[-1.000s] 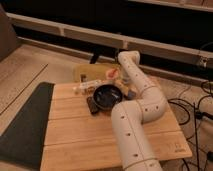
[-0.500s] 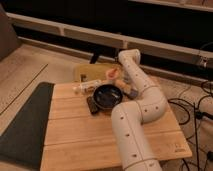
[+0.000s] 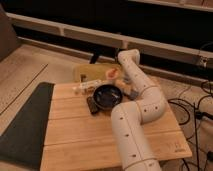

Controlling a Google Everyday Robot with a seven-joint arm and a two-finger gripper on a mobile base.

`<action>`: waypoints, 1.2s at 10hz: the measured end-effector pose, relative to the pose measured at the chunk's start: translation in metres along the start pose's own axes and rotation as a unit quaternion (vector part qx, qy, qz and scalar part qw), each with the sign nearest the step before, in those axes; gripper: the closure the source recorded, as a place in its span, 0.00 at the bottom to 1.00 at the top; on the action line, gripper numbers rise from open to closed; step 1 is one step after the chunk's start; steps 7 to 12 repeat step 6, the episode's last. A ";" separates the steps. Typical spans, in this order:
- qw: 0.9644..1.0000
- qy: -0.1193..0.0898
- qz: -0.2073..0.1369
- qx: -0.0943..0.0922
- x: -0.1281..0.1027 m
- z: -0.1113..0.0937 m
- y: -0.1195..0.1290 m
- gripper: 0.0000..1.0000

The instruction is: Wipe the white sponge on the table

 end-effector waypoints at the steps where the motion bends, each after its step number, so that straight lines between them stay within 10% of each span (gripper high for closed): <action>1: 1.000 0.001 0.000 0.000 0.000 0.000 0.000 1.00; 12: 1.000 0.005 0.013 0.002 0.013 0.003 -0.006 1.00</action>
